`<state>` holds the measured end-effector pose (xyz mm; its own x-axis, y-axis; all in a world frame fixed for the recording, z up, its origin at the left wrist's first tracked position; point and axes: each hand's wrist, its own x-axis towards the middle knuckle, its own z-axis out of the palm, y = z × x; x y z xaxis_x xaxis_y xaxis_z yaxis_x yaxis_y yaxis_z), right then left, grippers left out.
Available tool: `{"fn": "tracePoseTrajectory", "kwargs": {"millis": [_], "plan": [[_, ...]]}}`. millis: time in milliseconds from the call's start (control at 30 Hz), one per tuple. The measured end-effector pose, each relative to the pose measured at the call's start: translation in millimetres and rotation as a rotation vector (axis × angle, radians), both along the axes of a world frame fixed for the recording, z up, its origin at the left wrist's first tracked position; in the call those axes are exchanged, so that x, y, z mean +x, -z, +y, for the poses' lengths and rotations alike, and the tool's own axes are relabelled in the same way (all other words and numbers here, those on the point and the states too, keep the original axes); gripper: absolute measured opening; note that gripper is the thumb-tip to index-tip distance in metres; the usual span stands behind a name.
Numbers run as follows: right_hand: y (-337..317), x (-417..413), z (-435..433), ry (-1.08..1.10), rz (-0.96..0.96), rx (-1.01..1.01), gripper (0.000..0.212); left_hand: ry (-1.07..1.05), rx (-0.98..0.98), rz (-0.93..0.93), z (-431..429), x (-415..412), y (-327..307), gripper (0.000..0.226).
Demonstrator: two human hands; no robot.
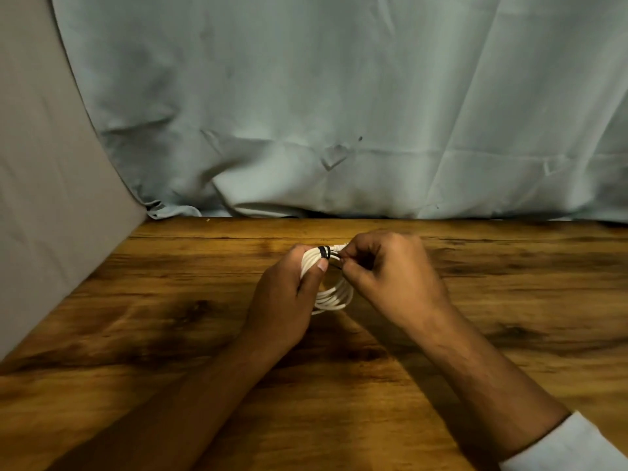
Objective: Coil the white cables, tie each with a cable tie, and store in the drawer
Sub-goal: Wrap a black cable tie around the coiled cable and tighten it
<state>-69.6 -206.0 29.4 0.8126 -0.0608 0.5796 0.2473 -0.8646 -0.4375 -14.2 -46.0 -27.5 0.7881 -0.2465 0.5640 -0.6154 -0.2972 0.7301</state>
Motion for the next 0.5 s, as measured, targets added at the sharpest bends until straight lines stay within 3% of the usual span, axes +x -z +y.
{"fn": "tracePoseTrajectory", "kwargs": {"millis": [500], "plan": [[0.4, -1.0, 9.6, 0.082, 0.003, -0.119, 0.008, -0.074, 0.115, -0.115, -0.8, 0.3, 1.0, 0.013]]}}
